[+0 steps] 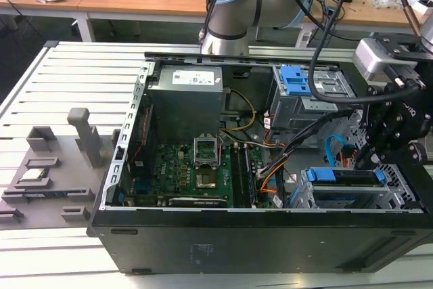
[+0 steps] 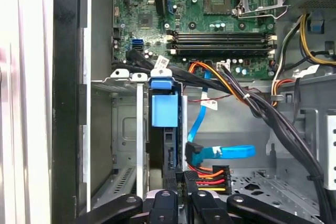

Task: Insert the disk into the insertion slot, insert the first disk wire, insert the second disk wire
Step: 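Insert the first disk wire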

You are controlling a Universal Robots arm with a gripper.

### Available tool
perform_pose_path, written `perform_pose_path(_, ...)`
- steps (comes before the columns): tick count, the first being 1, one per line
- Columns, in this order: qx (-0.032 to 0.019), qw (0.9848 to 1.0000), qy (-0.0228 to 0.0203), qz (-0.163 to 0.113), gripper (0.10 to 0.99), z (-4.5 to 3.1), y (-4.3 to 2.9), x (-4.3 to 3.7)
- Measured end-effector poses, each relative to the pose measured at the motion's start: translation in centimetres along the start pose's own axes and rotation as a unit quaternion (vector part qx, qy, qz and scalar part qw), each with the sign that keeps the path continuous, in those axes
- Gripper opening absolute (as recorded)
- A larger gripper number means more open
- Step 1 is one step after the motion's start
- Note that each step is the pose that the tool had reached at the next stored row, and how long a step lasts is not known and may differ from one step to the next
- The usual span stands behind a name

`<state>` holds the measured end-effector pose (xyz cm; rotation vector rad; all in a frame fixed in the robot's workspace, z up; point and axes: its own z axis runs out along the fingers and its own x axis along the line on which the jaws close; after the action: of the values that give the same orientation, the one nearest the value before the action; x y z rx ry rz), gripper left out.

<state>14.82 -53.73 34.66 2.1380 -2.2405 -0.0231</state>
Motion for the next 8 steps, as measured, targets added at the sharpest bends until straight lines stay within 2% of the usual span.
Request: perform_pose_path(8,0.0,1.0,0.0002,0.0,0.169,0.33,-0.04,0.11)
